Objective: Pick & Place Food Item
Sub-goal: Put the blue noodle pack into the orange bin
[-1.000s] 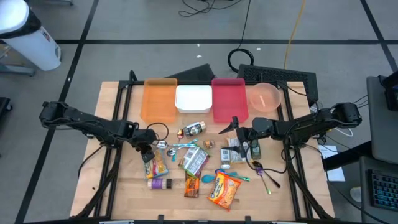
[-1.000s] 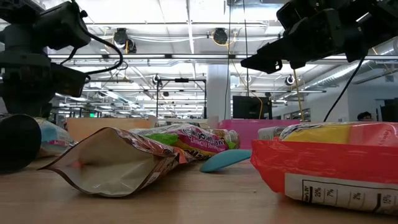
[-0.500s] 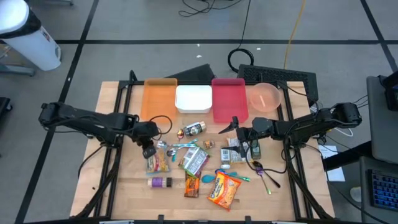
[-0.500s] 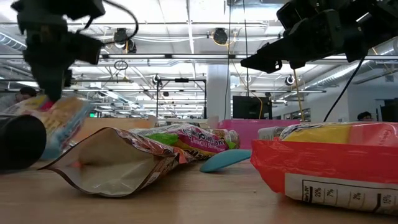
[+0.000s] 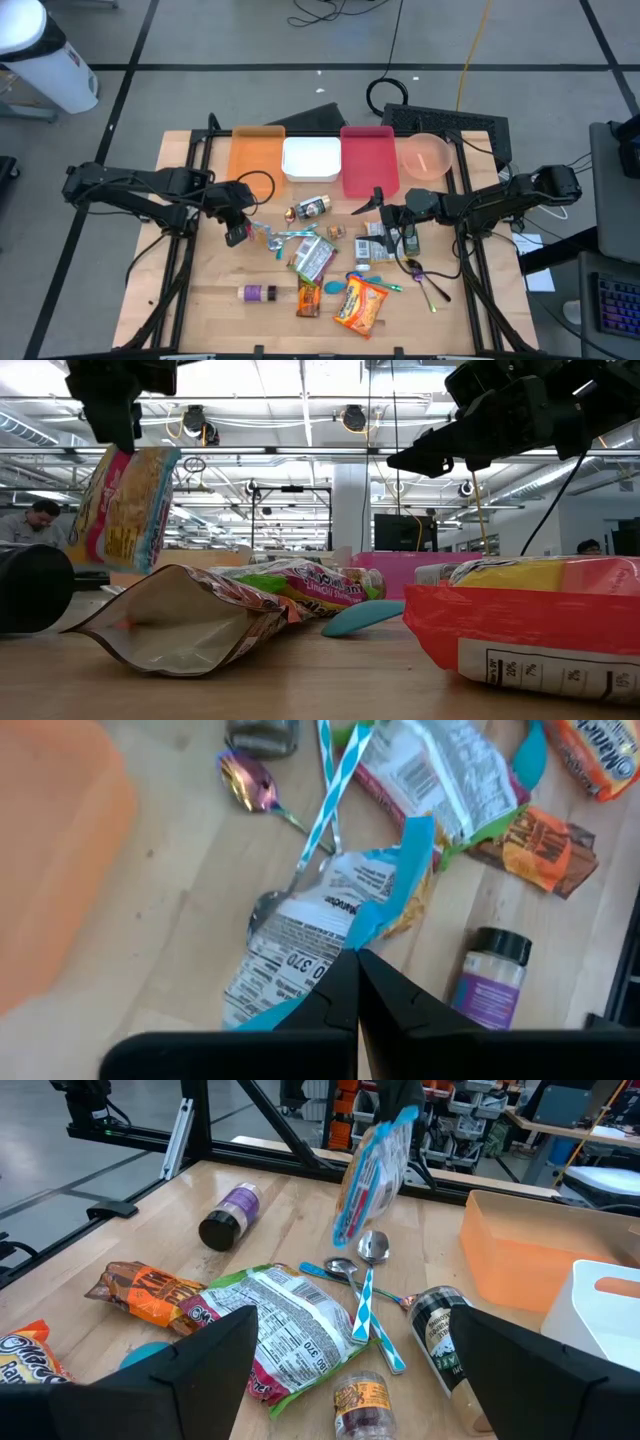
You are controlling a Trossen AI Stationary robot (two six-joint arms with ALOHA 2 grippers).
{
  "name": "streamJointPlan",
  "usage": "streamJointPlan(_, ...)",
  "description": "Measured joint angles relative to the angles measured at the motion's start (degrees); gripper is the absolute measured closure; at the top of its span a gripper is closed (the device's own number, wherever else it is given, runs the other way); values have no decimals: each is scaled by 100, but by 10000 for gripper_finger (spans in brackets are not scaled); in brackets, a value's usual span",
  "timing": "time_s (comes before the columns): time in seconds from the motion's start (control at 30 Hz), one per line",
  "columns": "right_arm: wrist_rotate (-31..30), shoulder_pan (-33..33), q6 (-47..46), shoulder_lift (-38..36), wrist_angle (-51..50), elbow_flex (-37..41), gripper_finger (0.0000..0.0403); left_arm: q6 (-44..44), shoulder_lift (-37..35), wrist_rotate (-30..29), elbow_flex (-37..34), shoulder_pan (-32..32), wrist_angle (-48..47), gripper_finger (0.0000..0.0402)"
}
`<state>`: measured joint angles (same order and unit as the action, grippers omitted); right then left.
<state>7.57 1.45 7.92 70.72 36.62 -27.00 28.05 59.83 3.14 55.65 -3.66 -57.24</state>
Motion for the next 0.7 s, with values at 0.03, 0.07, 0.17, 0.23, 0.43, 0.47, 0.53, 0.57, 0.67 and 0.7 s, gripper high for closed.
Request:
streamJointPlan(0.03,0,0,0,0,0,0,83,-49,0,-48,71,0,-22,401)
streamJointPlan(0.07,0,0,2,0,0,0,83,-101,0,-89,144,0,-40,401)
streamJointPlan(0.17,-2,0,9,0,0,0,83,-269,0,-231,354,0,-43,401)
streamJointPlan(0.23,-2,0,9,0,2,0,83,-412,2,-366,496,0,-95,401)
streamJointPlan(0.43,-2,0,29,0,3,0,83,-792,61,-1097,857,35,-312,401)
streamJointPlan(0.47,-2,0,29,0,4,0,83,-833,72,-1129,897,54,-302,401)
streamJointPlan(0.53,-2,0,28,0,37,0,83,-878,83,-1156,993,104,-276,401)
streamJointPlan(0.57,-2,0,29,0,78,0,83,-887,131,-1194,1052,126,-258,401)
streamJointPlan(0.67,-2,0,28,-2,267,0,83,-893,311,-1378,1146,172,-252,401)
streamJointPlan(0.7,-2,0,28,-2,306,0,83,-913,362,-1414,1171,186,-268,401)
